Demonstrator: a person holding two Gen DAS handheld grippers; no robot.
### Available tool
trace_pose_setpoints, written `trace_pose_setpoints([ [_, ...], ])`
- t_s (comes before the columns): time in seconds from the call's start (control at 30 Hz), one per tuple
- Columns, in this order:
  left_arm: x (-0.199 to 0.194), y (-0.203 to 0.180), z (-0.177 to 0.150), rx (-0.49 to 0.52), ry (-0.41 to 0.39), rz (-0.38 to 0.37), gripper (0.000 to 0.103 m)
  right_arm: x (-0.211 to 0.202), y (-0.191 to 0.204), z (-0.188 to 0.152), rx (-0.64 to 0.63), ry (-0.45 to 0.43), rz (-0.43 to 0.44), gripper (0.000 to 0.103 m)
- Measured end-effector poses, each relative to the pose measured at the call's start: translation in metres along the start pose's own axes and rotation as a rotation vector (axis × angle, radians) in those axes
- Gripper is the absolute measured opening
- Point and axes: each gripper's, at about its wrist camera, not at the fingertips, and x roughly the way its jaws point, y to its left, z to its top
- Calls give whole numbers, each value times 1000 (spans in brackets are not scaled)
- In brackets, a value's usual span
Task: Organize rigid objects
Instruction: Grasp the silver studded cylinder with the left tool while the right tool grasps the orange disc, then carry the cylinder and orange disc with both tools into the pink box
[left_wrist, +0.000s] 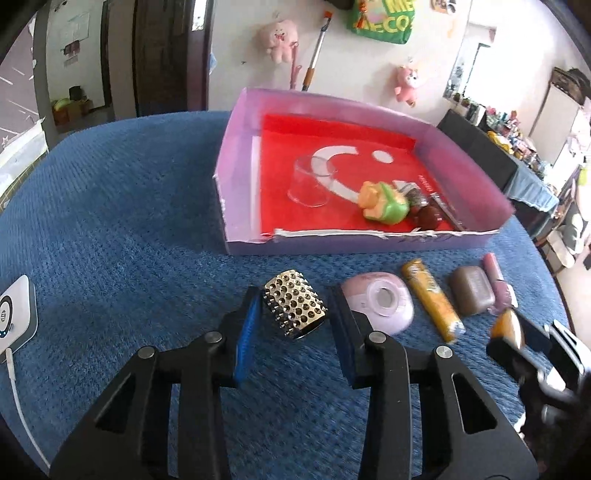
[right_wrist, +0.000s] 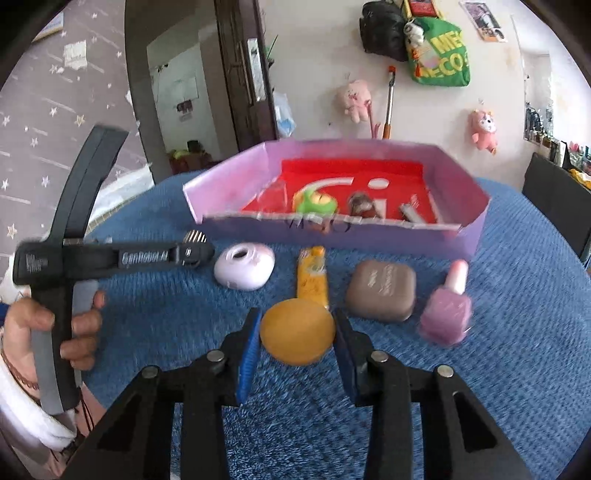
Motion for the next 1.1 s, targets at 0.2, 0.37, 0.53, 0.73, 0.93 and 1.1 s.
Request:
trace_pose_setpoints([
  [0.2, -14, -18, -3, 46, -22, -22, 35, -14, -15, 16, 20, -36, -30, 40],
  [0.37, -19, -27, -8, 61, -25, -34, 35, -17, -21, 17, 22, -38, -42, 40],
  [0.53, -22, -32, -11, 67, -25, -47, 35, -15, -20, 16, 12, -27, -37, 40],
  [0.73, -25, -37, -13, 78, -26, -56, 35, -15, -19, 13, 1, -19, -34, 40],
  [0.93, -27, -41, -14, 85, -25, -59, 35, -14, -21, 12, 13, -19, -32, 40],
  [1.1, -30, -43, -15, 90, -27, -63, 35, -12, -24, 12, 16, -12, -33, 40],
])
